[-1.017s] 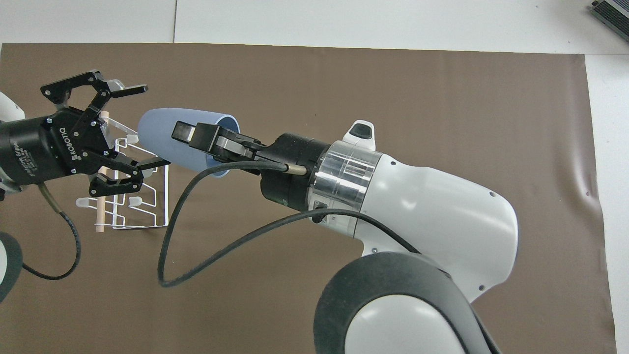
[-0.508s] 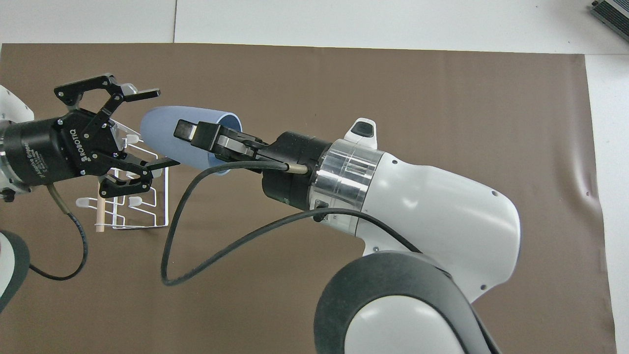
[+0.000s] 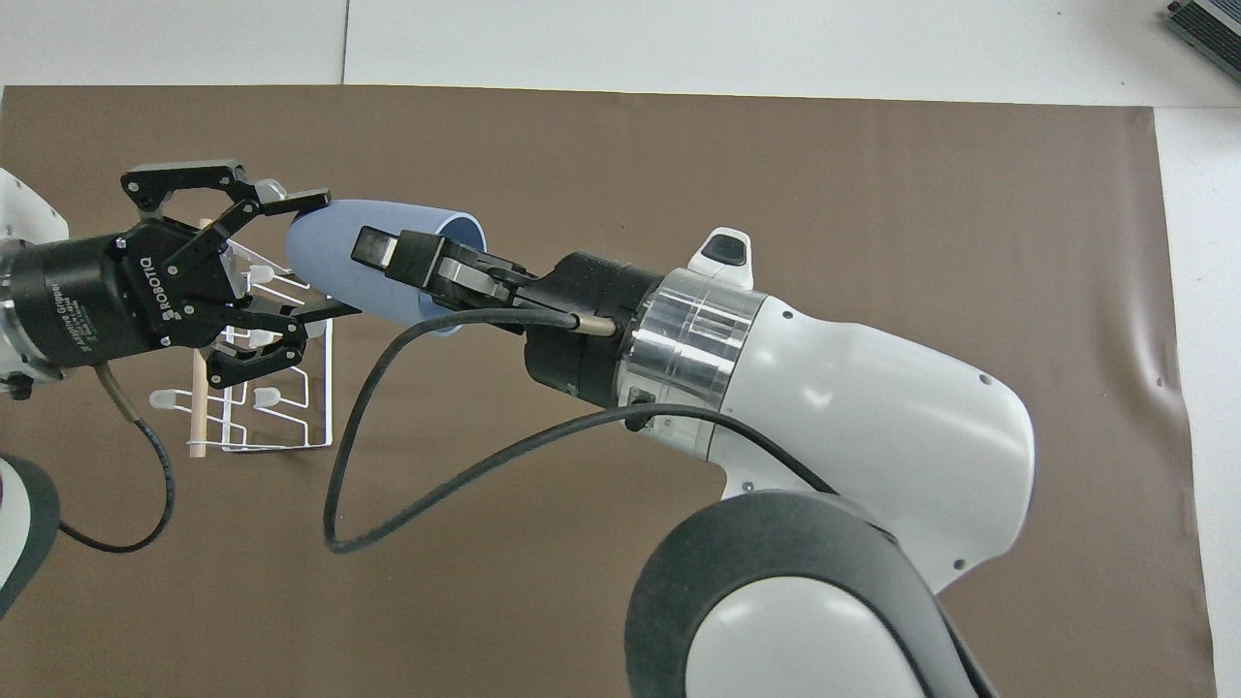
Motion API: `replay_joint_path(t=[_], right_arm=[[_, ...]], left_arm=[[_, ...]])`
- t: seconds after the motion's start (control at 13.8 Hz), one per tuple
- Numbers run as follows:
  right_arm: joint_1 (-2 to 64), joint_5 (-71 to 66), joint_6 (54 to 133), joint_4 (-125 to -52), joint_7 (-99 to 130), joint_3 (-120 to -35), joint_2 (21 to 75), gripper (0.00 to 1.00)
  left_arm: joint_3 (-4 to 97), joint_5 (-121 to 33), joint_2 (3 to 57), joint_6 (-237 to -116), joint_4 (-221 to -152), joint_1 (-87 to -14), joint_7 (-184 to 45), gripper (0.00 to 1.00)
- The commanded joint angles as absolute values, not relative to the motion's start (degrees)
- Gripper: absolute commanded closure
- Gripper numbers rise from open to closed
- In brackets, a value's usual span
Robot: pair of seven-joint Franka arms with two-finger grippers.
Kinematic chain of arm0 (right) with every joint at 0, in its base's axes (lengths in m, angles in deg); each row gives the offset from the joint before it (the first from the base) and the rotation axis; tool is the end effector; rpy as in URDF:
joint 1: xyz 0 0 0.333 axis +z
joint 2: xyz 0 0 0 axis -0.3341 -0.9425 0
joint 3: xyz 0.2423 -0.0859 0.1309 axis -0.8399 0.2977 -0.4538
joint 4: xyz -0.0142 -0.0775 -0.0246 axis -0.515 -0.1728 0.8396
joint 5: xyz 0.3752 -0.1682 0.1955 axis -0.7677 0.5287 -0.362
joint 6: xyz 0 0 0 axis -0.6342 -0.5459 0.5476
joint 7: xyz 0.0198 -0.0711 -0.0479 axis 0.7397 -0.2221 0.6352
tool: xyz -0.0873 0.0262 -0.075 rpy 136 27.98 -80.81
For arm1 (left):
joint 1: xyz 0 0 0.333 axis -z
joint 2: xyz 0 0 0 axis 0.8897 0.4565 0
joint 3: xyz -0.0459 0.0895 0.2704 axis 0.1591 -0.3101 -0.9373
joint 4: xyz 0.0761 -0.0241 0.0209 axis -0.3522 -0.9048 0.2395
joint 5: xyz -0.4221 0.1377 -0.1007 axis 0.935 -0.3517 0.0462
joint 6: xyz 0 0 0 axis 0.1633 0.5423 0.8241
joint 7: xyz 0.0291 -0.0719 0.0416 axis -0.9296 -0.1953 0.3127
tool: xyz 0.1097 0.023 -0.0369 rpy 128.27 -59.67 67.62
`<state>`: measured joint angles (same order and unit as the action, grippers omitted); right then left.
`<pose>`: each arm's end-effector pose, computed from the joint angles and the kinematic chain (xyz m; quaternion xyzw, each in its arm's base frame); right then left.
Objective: Hang cup on cup holder
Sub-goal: 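Close the left gripper on the cup bottom beside the right gripper, then open the right gripper and withdraw it while the left gripper holds the cup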
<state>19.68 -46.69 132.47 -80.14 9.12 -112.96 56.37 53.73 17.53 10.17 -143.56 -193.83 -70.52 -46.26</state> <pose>0.5554 0.4374 0.5978 -0.7769 0.1052 -0.1603 0.5997 0.5893 -0.1226 0.5463 0.6416 0.4060 -0.2302 0.6087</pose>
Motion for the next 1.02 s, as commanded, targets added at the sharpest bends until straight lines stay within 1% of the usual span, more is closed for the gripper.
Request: replay_joint_path(t=[0.0, 0.15, 0.22, 0.44, 0.58, 0.73, 0.94], right_arm=[[19.43, -45.99, 132.61, -80.32, 8.5, -114.02, 55.98, 0.57], [19.43, -45.99, 133.13, -80.4, 8.41, -114.02, 55.98, 0.38], [19.34, -45.99, 133.13, -81.01, 8.41, -113.94, 55.98, 0.24], [19.43, -45.99, 135.23, -81.28, 8.58, -114.02, 55.98, 0.0], [19.52, -45.99, 137.96, -82.25, 9.37, -114.02, 56.07, 0.0], [19.43, -45.99, 138.14, -82.25, 9.2, -113.94, 56.07, 0.0], [19.08, -45.99, 138.14, -82.34, 8.76, -113.59, 56.59, 0.0]], left_arm=[[53.35, 18.08, 8.97, -144.27, -194.68, -69.69, -47.5, 1.0], [53.35, 17.99, 8.97, -144.27, -194.6, -69.87, -47.59, 1.0], [53.26, 17.9, 8.97, -144.27, -194.59, -69.87, -47.76, 1.0], [53.35, 15.71, 8.97, -143.31, -194.59, -70.22, -48.29, 1.0], [53.17, 15.61, 8.97, -143.13, -194.59, -70.4, -48.56, 1.0], [52.74, 14.22, 9.06, -143.13, -194.33, -70.92, -49.34, 1.0], [52.73, 8.16, 9.67, -140.76, -192.84, -73.82, -51.71, 1.0]])
